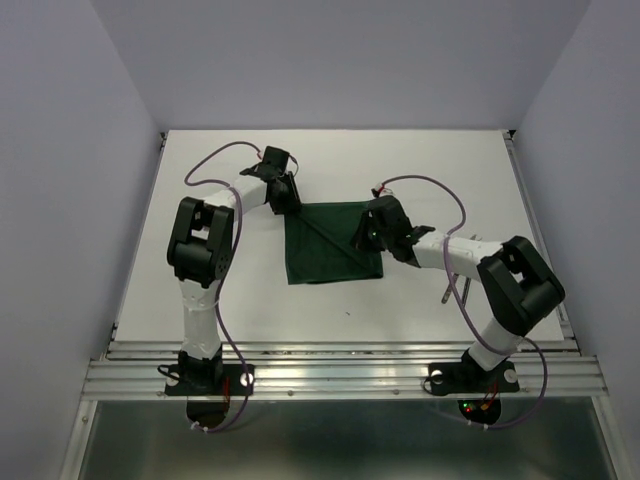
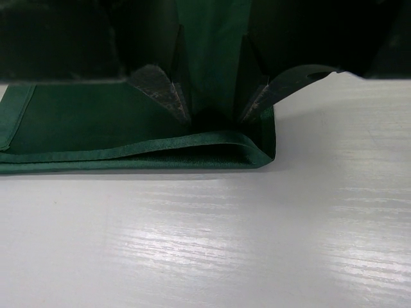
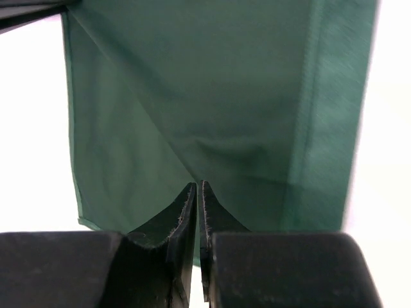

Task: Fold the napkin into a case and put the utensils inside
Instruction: Smooth out the upper triangle-folded napkin at the center of the board.

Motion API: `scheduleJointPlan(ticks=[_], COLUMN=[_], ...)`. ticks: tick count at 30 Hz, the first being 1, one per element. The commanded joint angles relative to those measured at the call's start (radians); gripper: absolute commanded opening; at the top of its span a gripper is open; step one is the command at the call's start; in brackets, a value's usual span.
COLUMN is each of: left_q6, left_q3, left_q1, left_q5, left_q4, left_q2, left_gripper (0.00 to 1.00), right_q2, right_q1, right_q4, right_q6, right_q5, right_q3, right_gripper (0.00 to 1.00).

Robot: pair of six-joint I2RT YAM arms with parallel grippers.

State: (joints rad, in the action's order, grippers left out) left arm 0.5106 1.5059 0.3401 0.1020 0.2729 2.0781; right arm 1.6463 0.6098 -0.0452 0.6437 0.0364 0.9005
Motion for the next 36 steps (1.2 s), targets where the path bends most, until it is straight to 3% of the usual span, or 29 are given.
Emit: scheduleJointPlan(ticks=[1, 9, 22, 36], left_q6=[-0.003, 0.020, 0.023, -0.004], left_q3=[-0.007, -0.050, -0.055, 0.056], left_q1=[0.014, 0.039, 0.046, 0.045], left_q5=[0.007, 0.001, 0.001, -0.073], left_q4=[0.006, -0.006, -0.017, -0.008], left_q2=[-0.104, -0.139, -0.138, -0.001], left_gripper=[0.43, 0.43, 0.43, 0.43], right_q2=[0.079, 0.227, 0.110, 0.240], right_q1=[0.011, 0.011, 0.022, 0.031], right_q4=[-0.018, -0.038, -0.024, -0.035], right_q6=[-0.009, 0.005, -0.003, 0.008], right_q5=[-0.018, -0.021, -0.004, -0.010], right_q3=[0.092, 0.144, 0.163, 0.135], right_gripper=[0.11, 0.10, 0.11, 0.11])
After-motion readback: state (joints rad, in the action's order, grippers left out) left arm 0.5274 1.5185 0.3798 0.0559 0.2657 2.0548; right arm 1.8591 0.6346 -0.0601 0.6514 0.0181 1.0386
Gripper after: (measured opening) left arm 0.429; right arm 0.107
